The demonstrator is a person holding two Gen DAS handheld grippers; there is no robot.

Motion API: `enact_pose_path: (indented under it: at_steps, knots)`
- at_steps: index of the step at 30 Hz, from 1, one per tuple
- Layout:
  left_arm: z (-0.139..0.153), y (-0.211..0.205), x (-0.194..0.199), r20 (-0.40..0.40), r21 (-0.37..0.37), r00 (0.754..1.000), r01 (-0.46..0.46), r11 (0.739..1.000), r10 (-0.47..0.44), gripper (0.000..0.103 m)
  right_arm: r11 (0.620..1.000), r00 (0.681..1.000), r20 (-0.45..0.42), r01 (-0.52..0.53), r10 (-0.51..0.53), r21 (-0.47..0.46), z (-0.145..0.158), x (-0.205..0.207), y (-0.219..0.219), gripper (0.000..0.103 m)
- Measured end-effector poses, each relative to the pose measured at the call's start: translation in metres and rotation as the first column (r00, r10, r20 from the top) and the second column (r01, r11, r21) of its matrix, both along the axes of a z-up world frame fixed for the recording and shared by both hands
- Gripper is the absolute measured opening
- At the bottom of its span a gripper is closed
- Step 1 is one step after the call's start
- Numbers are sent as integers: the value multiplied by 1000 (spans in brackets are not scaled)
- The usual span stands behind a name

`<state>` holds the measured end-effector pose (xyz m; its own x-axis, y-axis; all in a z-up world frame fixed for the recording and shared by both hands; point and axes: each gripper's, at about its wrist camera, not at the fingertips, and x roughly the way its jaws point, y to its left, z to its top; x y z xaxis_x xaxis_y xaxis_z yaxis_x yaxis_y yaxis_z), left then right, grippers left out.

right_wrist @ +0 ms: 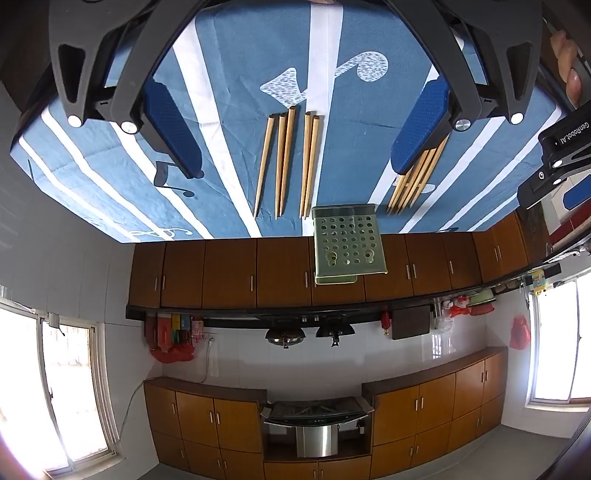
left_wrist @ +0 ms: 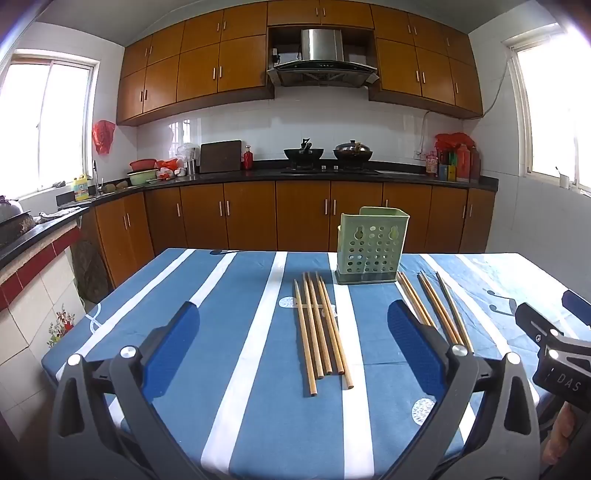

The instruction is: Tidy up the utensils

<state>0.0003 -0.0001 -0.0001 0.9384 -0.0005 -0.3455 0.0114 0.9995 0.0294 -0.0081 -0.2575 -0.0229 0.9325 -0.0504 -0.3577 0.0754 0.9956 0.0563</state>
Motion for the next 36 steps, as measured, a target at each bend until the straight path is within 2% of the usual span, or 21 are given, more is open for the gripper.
enact_pose_path:
  at_steps: [36]
  knots:
    - [-1,2,2,-1,-9,1000,1,1000,-1,99,1000,1000,-7,2,-2,12,-2,-1,1,101]
